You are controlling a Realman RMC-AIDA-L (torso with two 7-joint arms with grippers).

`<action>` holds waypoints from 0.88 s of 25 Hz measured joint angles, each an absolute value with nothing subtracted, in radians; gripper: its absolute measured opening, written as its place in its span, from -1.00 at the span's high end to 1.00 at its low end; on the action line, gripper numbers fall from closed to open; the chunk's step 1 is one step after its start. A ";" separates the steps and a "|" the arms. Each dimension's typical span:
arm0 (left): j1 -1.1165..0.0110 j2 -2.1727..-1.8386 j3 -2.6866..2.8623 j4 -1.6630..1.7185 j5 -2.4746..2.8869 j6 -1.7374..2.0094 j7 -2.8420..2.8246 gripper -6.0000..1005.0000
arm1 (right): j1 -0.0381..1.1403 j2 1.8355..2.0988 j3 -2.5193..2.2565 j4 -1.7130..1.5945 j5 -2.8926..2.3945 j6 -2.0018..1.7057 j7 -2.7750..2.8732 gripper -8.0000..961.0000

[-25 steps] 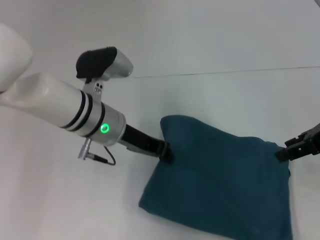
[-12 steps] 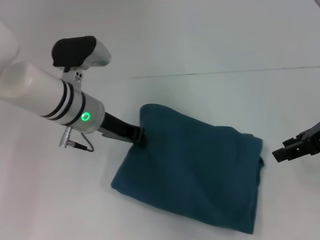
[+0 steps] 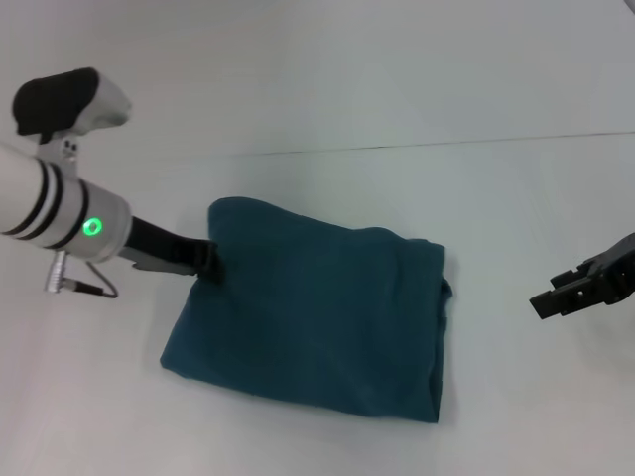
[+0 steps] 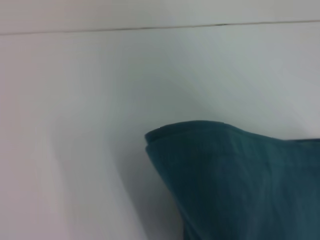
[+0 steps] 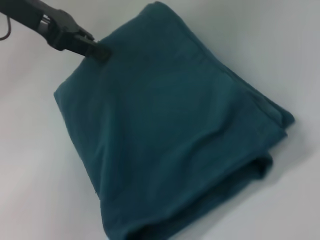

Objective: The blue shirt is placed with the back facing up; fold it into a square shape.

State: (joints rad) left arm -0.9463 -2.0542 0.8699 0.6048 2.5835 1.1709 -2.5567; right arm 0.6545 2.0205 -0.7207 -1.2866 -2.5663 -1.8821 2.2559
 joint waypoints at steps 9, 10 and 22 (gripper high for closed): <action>-0.850 -2.051 0.796 0.714 2.602 1.304 -2.569 0.70 | 0.663 2.020 -0.726 -1.287 -2.566 -1.883 2.260 -0.12; -0.841 -2.051 0.792 0.723 2.604 1.312 -2.572 0.69 | 0.663 2.020 -0.726 -1.287 -2.566 -1.883 2.260 -0.12; -0.816 -2.049 0.742 0.755 2.590 1.374 -2.535 0.63 | 0.667 2.023 -0.725 -1.283 -2.566 -1.881 2.259 -0.12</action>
State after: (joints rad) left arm -0.8157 -2.0493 0.7425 0.7548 2.5902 1.3737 -2.5350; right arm 0.6673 2.0235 -0.7251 -1.2827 -2.5664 -1.8807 2.2591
